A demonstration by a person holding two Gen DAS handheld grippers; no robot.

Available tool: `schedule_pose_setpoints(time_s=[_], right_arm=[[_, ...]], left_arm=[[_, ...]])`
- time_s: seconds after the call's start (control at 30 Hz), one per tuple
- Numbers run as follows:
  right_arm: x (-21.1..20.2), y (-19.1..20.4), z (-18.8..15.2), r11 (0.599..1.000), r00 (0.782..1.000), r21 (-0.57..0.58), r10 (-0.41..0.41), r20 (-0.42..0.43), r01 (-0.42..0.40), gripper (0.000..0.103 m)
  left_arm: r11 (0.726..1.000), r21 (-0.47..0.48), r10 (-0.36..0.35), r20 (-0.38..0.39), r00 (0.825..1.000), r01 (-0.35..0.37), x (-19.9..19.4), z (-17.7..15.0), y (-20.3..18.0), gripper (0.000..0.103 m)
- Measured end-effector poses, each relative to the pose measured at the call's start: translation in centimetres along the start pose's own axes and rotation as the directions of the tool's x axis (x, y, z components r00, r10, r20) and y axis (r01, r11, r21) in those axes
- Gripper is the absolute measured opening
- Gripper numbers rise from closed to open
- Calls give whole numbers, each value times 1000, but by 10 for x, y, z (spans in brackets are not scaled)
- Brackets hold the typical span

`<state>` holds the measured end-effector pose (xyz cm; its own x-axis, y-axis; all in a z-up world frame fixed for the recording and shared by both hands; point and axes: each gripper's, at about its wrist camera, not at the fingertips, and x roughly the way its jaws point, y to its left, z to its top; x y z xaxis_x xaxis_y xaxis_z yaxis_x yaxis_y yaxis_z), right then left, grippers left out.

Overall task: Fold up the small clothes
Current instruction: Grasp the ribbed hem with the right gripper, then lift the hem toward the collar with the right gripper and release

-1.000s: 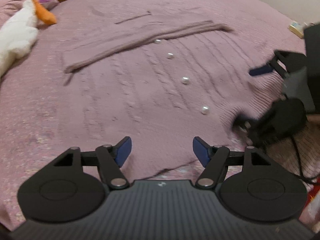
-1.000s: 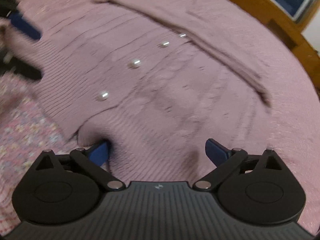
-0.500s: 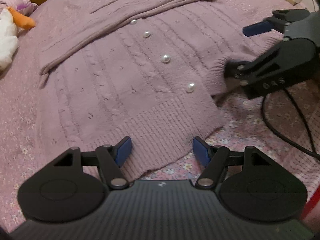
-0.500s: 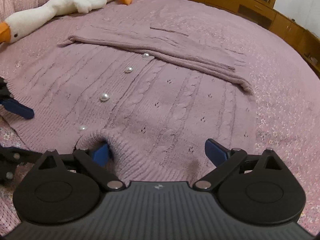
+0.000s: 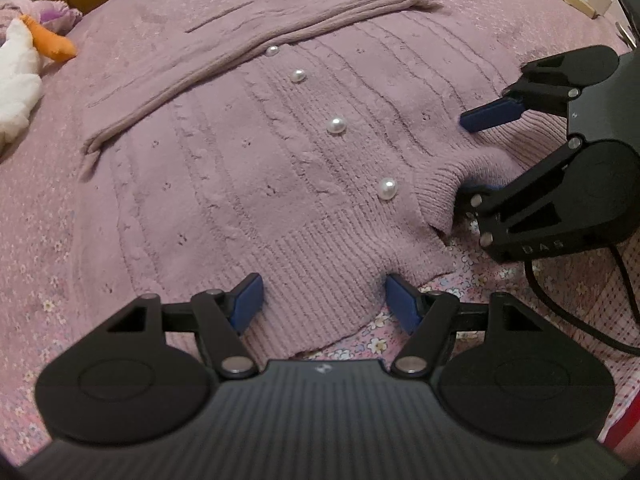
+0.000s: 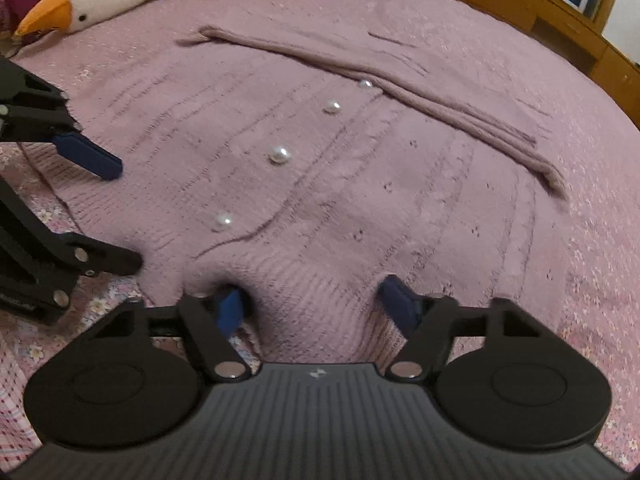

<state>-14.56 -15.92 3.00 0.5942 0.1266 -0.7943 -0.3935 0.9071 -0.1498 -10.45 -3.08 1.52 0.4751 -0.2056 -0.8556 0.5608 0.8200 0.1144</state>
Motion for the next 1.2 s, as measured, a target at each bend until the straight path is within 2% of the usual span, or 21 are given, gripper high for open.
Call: schedule_pose_setpoints(time_s=[0.07, 0.1, 0.23, 0.5, 0.7, 0.73, 0.77, 0.8, 0.83, 0.87, 1.0, 1.2], right_arm=[[-3, 0, 0, 1000, 1000, 2, -4, 23, 4, 46], [-5, -1, 1, 999, 999, 16, -28, 37, 27, 30], [-8, -15, 1, 992, 998, 128, -10, 67, 1, 12], [-23, -29, 0, 973, 985, 227, 8, 173, -48, 8], [-30, -33, 0, 963, 973, 261, 8, 232, -70, 8], [-31, -35, 0, 960, 971, 270, 5, 238, -71, 8], [-32, -36, 0, 957, 969, 278, 6, 246, -77, 8], [-32, -37, 0, 955, 968, 287, 5, 252, -79, 8], [-32, -38, 0, 952, 967, 296, 0, 255, -78, 8], [-31, -40, 0, 949, 966, 305, -6, 258, -76, 8], [-29, -40, 1, 944, 965, 320, -6, 261, -80, 8], [-33, -42, 8, 940, 956, 332, -20, 293, -82, 8]], left_arm=[[1000, 10, -7, 7, 1000, 7, -2, 1, -2, 69], [1000, 14, -17, 16, 1000, 16, -3, 1, -3, 69], [999, 31, -25, 30, 999, 24, -3, 2, -9, 69], [1000, 25, 17, 15, 1000, -18, 8, 5, -9, 72], [999, -1, 53, 67, 996, -53, 5, 8, -7, 70], [998, -8, 60, 77, 995, -59, 4, 9, -6, 65], [998, -15, 60, 81, 995, -58, 4, 10, -4, 51], [998, -26, 56, 79, 995, -54, 5, 12, -1, 42], [998, -45, 52, 73, 996, -48, 7, 13, 2, 22], [997, -62, 49, 71, 996, -45, 8, 14, 6, 12], [994, -104, 33, 106, 994, -22, 1, 16, 15, 9], [989, -147, 48, 185, 982, -20, -17, 25, 25, 8]])
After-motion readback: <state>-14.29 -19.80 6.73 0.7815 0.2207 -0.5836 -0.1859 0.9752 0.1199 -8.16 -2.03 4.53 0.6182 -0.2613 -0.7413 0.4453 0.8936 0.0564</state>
